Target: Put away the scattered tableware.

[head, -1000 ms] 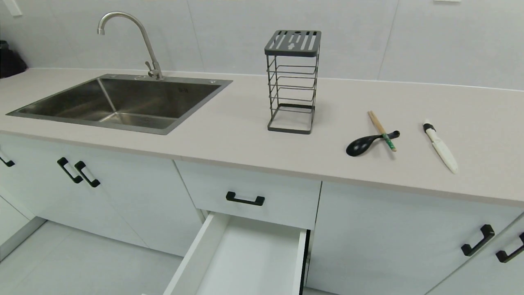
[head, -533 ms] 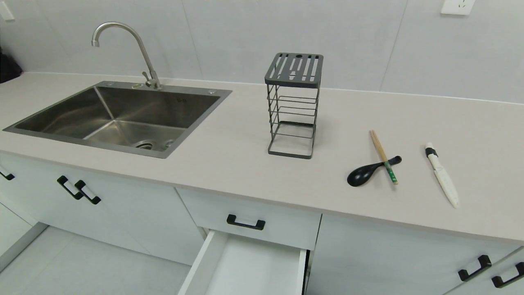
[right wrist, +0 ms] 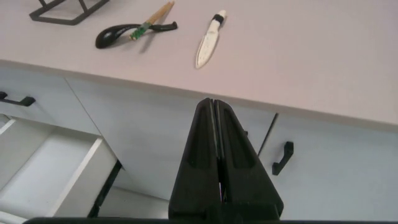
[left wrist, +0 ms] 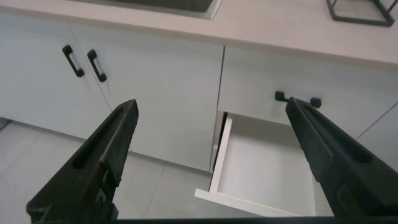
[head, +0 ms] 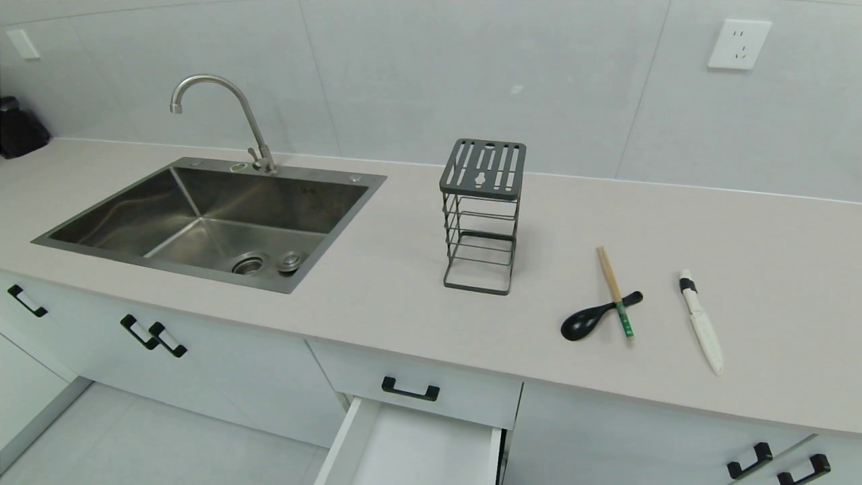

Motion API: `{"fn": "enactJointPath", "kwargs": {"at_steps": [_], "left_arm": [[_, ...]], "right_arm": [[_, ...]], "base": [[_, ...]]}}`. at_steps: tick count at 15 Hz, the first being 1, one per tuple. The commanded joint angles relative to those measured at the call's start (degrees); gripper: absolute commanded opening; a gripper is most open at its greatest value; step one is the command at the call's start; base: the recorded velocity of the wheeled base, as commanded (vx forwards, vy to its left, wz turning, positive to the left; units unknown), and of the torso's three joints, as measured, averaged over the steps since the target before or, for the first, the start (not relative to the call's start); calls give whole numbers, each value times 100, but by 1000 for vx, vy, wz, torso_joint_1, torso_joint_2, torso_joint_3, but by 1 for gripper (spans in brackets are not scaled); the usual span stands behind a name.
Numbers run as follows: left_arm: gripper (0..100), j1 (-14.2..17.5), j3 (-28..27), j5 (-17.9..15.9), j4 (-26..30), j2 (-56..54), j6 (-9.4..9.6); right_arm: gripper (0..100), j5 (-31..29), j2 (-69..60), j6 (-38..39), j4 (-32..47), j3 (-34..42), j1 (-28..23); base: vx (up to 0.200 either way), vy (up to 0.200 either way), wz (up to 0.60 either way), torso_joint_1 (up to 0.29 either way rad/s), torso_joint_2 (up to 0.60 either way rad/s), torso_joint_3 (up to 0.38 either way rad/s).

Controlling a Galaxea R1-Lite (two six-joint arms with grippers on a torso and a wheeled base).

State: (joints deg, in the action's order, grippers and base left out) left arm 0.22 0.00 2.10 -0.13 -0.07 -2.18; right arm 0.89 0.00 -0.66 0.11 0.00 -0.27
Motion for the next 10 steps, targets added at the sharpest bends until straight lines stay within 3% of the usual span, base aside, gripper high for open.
{"fn": "enactJointPath", "kwargs": {"at_steps": [1, 5, 6, 10], "left_arm": [[100, 4, 0, 1, -4, 7, -2], [100, 4, 0, 1, -4, 7, -2], [100, -4, 0, 1, -4, 7, -2], [100, 4, 0, 1, -4, 7, -2]], "right_arm": [[0, -1, 0, 4, 7, 0, 0], [0, -10, 9, 4, -2, 0, 0], [100, -10, 9, 22, -2, 0, 0], [100, -19, 9, 31, -2, 0, 0]], "base": [[0, 0, 0, 295, -583, -295], [0, 0, 0, 96, -189, -91], [0, 0, 0, 0, 0, 0], [0, 0, 0, 0, 0, 0]]}}
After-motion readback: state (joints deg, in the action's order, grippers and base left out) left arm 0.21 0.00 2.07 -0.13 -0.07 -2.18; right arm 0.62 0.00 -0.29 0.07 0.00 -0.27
